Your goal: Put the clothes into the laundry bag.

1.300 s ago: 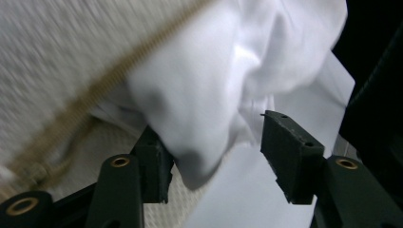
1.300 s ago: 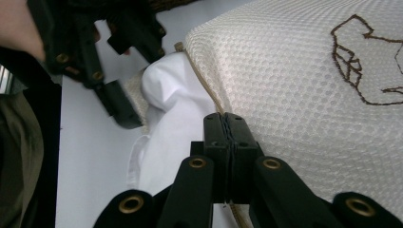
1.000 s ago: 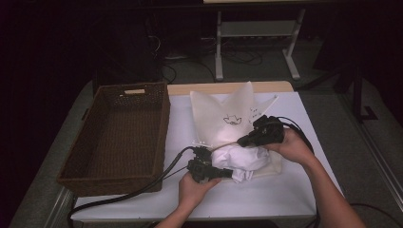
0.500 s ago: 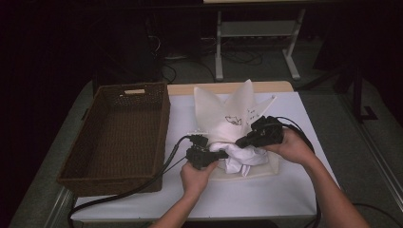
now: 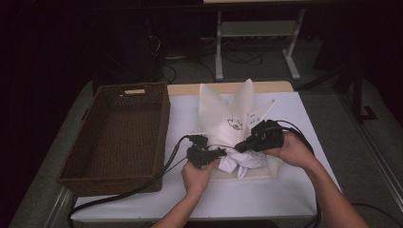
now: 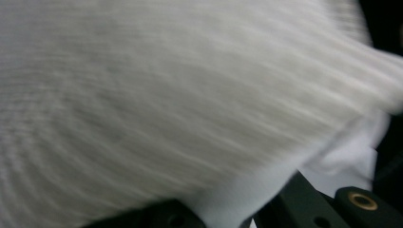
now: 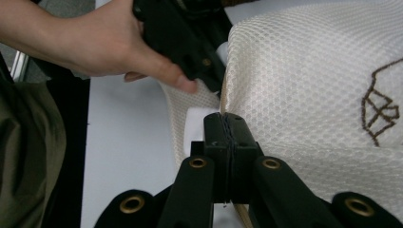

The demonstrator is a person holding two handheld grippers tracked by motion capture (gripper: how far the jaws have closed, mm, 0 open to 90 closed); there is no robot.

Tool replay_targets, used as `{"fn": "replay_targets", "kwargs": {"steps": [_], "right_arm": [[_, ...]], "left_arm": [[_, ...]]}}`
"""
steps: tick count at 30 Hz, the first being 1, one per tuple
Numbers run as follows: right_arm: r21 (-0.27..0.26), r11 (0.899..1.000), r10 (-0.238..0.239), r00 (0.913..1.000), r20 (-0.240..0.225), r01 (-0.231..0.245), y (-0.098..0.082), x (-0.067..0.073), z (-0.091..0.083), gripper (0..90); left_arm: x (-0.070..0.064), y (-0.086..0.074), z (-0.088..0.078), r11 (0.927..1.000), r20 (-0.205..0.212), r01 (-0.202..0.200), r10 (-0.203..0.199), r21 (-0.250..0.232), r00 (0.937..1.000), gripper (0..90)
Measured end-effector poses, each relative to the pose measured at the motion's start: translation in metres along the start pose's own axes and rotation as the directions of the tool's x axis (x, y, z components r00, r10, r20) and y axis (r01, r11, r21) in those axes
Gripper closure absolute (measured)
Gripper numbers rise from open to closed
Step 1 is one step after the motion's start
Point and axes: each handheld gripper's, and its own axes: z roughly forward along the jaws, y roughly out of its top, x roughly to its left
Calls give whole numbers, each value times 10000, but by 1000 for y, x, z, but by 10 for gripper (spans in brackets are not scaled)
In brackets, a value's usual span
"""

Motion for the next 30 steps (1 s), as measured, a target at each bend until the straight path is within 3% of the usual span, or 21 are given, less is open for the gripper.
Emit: {"fn": "replay_targets", "kwargs": {"steps": [2, 8, 10, 14, 18, 21, 23, 25, 28, 30], "right_arm": [[98, 9999, 86, 9998, 163, -88, -2, -3, 4, 887], [-44, 9990, 445, 9987, 246, -444, -7, -14, 7, 887], [-199, 9986, 489, 9983, 310, -483, -8, -15, 4, 886], [-286, 9975, 664, 9972, 343, -654, -9, -19, 2, 886], [-296, 9973, 684, 9971, 341, -674, -9, -21, 4, 887], [-295, 9974, 670, 9970, 399, -659, -9, -20, 6, 886], [-319, 9968, 739, 9966, 371, -727, -9, -21, 7, 886], [-290, 9972, 702, 9969, 342, -693, -7, -20, 11, 886], [-253, 9979, 603, 9978, 287, -596, -5, -20, 15, 887], [-406, 9970, 656, 9978, 111, -651, -5, -20, 15, 887]], "left_arm": [[3, 0, 0, 9999, -120, 95, -94, 65, 9999, 844], [-1, -3, -15, 9967, -282, -437, 457, 680, 9986, 721], [-1, -5, -21, 9947, -121, -412, 425, 944, 9990, 676], [-7, -10, -32, 9938, 237, -434, 412, 1020, 9989, 564], [-18, -14, -35, 9944, 1017, -170, 64, 1042, 9948, 490], [-17, -14, -30, 9938, 1408, 272, -423, 1077, 9891, 478], [-10, -13, -23, 9901, 1589, 911, -1074, 1065, 9814, 471], [-6, -12, -16, 9861, 1626, 1326, -1477, 1001, 9756, 468], [-5, -8, -9, 9886, 1598, 1300, -1407, 754, 9771, 503], [-2, -5, -6, 9904, 1421, 1254, -1326, 581, 9809, 634]]}}
